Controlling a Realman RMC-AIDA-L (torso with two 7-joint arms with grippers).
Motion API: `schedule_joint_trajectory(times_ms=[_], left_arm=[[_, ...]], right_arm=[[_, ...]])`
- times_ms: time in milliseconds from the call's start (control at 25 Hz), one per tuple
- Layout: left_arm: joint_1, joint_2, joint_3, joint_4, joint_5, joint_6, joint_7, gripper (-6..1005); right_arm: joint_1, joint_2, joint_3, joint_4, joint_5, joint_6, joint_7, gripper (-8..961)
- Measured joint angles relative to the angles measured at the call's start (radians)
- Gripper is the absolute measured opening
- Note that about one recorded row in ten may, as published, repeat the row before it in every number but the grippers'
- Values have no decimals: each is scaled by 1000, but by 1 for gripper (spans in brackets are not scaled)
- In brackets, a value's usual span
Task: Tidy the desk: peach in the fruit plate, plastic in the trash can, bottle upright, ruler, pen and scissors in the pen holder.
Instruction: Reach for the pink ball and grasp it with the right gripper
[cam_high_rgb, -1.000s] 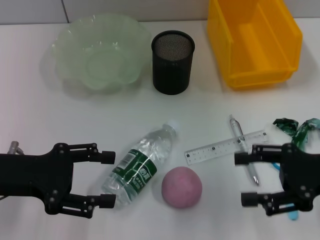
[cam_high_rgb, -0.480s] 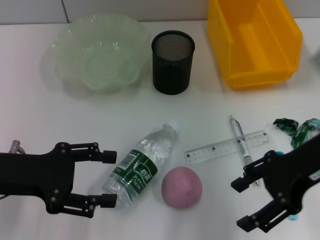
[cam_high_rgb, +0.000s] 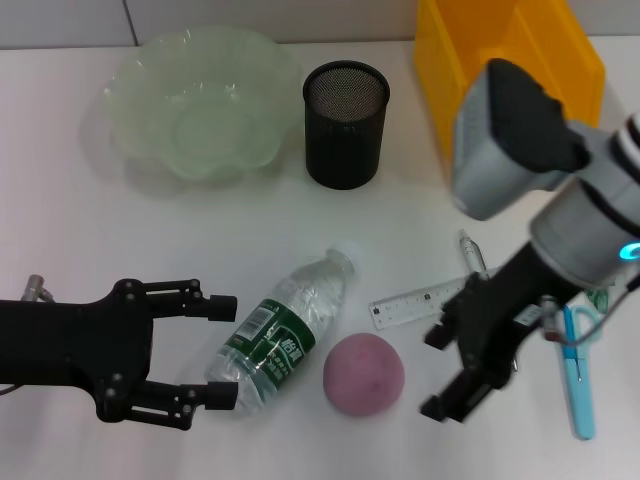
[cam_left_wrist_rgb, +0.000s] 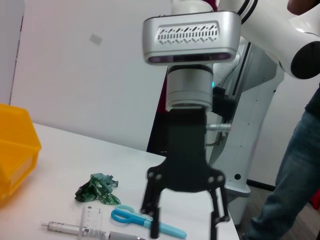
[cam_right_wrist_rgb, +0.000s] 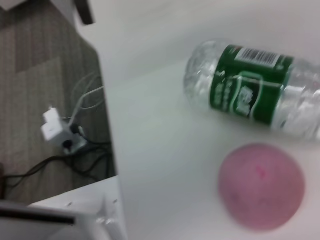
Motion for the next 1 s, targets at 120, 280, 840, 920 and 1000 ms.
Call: schedule_joint_trajectory(times_ms=[120,280,840,920,1000], left_arm=[[0,-1,0,0,0,0,1,846],[-1,-1,0,0,0,0,2,846],[0,-1,4,-3,0,-2,3,846],[1,-1,5,-4,0,-2,3,846],[2,-1,5,-5,0,-3,4,846]], right_arm=[[11,2,-41,25,8,65,19,792],[17,5,-118,57,12,156,44,790],[30,5,-299,137,34,352,45,784],[28,6,-306,136,34,358,45,636],[25,6,-309,132,35,362,45,513]])
